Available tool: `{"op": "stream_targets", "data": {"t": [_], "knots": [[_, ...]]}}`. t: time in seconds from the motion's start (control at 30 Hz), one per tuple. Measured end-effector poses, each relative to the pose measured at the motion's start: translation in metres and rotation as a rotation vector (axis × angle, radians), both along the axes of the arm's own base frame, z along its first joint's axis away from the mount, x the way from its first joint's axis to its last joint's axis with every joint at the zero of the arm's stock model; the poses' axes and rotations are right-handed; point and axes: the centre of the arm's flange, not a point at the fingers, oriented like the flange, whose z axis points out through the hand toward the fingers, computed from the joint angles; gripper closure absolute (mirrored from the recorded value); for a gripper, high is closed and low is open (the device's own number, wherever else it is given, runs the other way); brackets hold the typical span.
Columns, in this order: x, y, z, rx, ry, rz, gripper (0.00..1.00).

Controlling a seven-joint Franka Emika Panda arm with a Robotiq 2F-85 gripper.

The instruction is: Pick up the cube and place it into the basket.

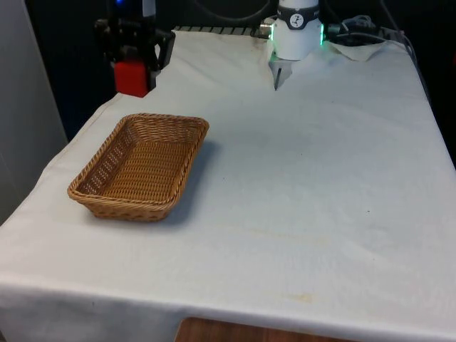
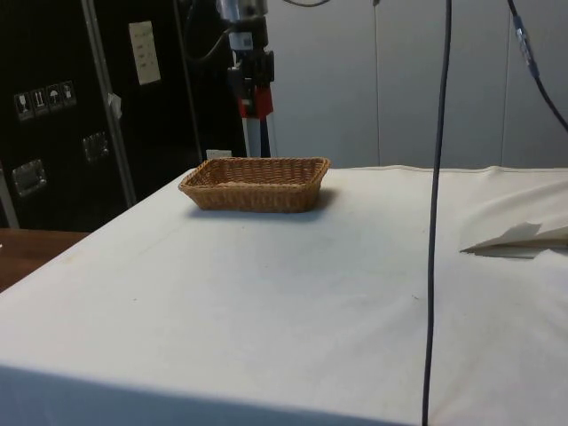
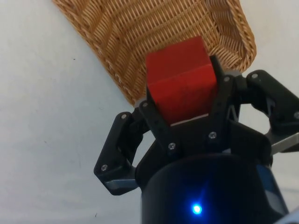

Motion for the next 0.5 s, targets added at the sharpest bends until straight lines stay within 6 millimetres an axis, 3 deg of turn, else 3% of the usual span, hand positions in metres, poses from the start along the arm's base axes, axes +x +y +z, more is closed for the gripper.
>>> {"op": "stream_targets", "data": {"t": [0.5], "knots": [[0.005,0.001,-0.024,-0.003,0.003,-0.007,0.99]]}}
